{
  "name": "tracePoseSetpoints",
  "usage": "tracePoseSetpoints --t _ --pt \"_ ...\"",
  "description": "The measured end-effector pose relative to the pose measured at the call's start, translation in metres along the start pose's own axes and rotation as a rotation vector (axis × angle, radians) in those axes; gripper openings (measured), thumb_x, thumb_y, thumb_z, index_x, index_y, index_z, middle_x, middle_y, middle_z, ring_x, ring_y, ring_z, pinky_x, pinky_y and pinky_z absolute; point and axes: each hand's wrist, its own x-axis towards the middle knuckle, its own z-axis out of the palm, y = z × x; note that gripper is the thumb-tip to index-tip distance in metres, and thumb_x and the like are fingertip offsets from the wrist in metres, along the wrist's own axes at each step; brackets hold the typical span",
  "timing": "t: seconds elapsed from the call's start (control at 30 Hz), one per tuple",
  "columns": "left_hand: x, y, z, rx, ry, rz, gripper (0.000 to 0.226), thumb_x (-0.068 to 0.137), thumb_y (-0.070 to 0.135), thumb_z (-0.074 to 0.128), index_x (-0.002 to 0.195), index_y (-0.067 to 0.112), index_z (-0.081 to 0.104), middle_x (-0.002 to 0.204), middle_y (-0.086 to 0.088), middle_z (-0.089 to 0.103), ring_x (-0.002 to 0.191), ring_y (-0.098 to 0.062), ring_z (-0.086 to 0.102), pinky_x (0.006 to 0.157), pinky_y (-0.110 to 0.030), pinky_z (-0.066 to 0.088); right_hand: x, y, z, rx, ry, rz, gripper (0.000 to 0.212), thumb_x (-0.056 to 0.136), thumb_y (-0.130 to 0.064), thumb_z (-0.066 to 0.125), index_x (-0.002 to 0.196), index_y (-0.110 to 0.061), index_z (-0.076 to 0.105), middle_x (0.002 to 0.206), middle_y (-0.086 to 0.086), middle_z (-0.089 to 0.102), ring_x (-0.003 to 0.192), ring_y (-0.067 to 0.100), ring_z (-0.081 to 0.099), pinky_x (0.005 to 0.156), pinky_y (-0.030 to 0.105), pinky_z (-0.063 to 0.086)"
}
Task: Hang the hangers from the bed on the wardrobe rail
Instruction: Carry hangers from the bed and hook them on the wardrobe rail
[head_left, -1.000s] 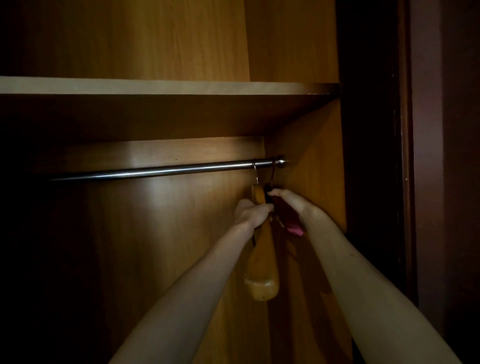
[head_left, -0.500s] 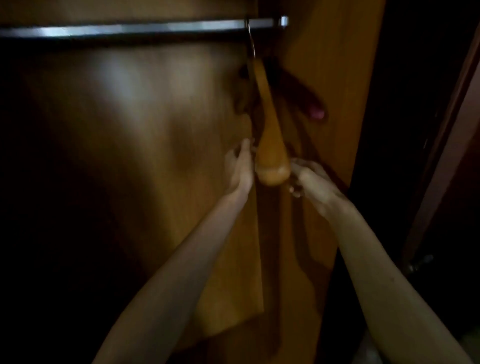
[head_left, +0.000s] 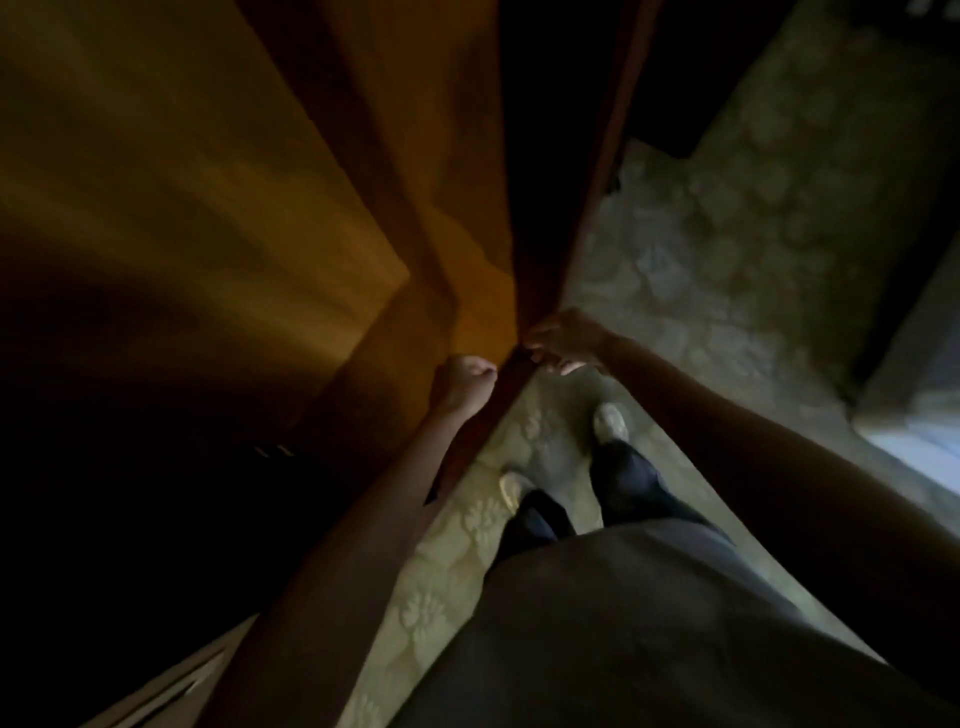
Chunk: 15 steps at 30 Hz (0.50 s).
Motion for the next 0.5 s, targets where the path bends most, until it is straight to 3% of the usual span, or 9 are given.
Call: tracePoseSetpoints --t 0.1,0.17,0.27,0.37,0.47,0.5 --pt "-0.009 -0.036 0.062 0.189 -0.214 -0.091 0.022 0.095 0.02 0.061 0.107 0.008 0.074 0.107 -0.013 0.074 0.099 -0.029 0.071 0.089 -0.044 0.058 -0.008 0.098 0.007 0.088 0.011 0.195 0.016 0.1 -0.011 0.059 0.105 -0.003 0.071 0.076 0.008 0.068 0.04 0.008 0.06 0.044 0.023 0.054" --pt "-0.024 -0.047 0.092 0.315 -0.348 -0.092 0.015 0.096 0.02 0.059 0.096 0.011 0.072 0.099 -0.014 0.075 0.093 -0.031 0.071 0.086 -0.043 0.059 -0.024 0.159 0.012 0.136 0.035 0.288 0.021 0.099 -0.009 0.059 0.11 0.005 0.07 0.086 0.014 0.069 0.052 0.015 0.062 0.053 0.025 0.055" --pt "-0.033 -0.056 0.132 0.471 -0.442 -0.054 0.02 0.096 0.022 0.06 0.083 0.013 0.073 0.087 -0.012 0.073 0.091 -0.03 0.072 0.076 -0.036 0.057 -0.057 0.237 0.018 0.208 0.131 0.405 0.022 0.097 -0.009 0.061 0.106 0.007 0.071 0.078 0.011 0.069 0.059 0.018 0.062 0.057 0.026 0.055" --pt "-0.038 -0.055 0.172 0.65 -0.501 0.01 0.027 0.091 0.022 0.056 0.099 0.009 0.078 0.1 -0.01 0.077 0.089 -0.027 0.072 0.075 -0.036 0.057 -0.088 0.312 0.029 0.36 0.192 0.527 0.021 0.094 -0.008 0.062 0.104 0.007 0.072 0.071 0.01 0.068 0.057 0.023 0.064 0.061 0.036 0.057" --pt "-0.043 -0.039 0.223 0.874 -0.555 0.067 0.024 0.085 0.021 0.056 0.064 0.017 0.067 0.073 -0.002 0.07 0.071 -0.025 0.069 0.064 -0.03 0.054 -0.124 0.372 0.046 0.523 0.245 0.612 0.022 0.092 -0.012 0.061 0.1 0.005 0.073 0.079 0.017 0.073 0.059 0.025 0.066 0.061 0.034 0.057" --pt "-0.048 -0.029 0.243 0.936 -0.579 0.107 0.024 0.085 0.022 0.057 0.062 0.02 0.062 0.067 -0.001 0.064 0.07 -0.026 0.068 0.067 -0.029 0.054 -0.136 0.389 0.053 0.581 0.274 0.629 0.022 0.091 -0.013 0.06 0.098 0.004 0.073 0.082 0.018 0.075 0.062 0.026 0.067 0.062 0.035 0.057"
